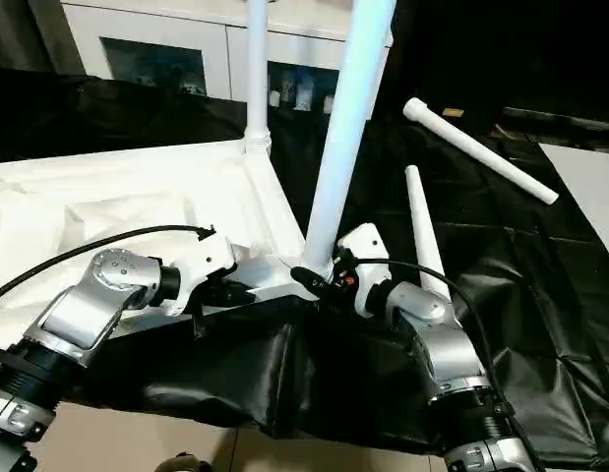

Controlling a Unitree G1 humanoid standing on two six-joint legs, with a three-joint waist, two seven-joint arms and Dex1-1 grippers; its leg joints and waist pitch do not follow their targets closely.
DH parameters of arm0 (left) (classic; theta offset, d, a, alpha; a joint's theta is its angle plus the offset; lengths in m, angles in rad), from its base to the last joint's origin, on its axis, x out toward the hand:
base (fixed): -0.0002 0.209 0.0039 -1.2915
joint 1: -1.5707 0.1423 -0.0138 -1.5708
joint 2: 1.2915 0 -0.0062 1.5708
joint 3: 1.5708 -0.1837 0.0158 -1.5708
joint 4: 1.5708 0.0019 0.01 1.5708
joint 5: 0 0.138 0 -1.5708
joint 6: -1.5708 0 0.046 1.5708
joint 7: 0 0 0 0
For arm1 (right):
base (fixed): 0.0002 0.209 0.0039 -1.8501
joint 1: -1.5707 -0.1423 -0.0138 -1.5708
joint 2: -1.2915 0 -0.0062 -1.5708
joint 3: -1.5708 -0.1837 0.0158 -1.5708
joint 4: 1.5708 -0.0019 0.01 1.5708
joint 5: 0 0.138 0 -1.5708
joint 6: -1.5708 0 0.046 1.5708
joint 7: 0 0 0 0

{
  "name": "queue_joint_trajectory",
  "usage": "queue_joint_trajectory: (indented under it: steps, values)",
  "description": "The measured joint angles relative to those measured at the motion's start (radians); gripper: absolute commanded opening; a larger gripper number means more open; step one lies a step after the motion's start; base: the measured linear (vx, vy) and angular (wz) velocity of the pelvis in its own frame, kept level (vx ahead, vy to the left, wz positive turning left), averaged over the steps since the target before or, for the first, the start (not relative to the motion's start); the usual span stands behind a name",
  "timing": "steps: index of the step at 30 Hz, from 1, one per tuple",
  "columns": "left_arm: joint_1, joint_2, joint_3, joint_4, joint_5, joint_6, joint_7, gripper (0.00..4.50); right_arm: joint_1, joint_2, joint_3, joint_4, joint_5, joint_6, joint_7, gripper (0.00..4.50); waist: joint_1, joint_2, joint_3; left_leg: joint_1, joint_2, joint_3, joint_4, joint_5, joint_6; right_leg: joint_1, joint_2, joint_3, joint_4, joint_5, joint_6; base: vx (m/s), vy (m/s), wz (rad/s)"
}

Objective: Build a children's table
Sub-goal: Insert table leg to table base

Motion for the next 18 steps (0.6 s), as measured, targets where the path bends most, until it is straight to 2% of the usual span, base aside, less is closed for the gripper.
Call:
queue_joint_trajectory:
  steps: [9,14,18]
  values:
    - [0.005,0.005,0.000,-0.003,0.001,0.000,0.005,0.00,-0.007,0.016,0.000,0.027,0.000,-0.012,-0.010,2.72,-0.002,-0.001,-0.001,0.000,0.000,0.000,0.001,0.002,0.003,0.000,0.000,0.000,0.001,0.000,0.000,0.000,0.000,0.00]
    - [-0.027,-0.072,0.016,0.051,0.021,0.055,0.118,0.00,-0.067,0.082,-0.021,0.121,-0.031,-0.020,-0.151,2.72,-0.011,-0.001,-0.001,0.002,0.000,0.000,0.002,0.004,-0.002,0.002,0.000,0.000,0.002,0.005,-0.005,-0.010,0.001,0.00]
    - [-0.073,-0.190,0.039,0.131,0.042,0.118,0.273,0.00,-0.149,0.171,-0.062,0.235,-0.070,-0.015,-0.343,2.72,-0.013,-0.001,-0.002,0.005,0.000,0.000,0.002,0.006,-0.003,0.005,-0.001,0.001,0.000,0.010,-0.008,0.000,0.000,0.00]
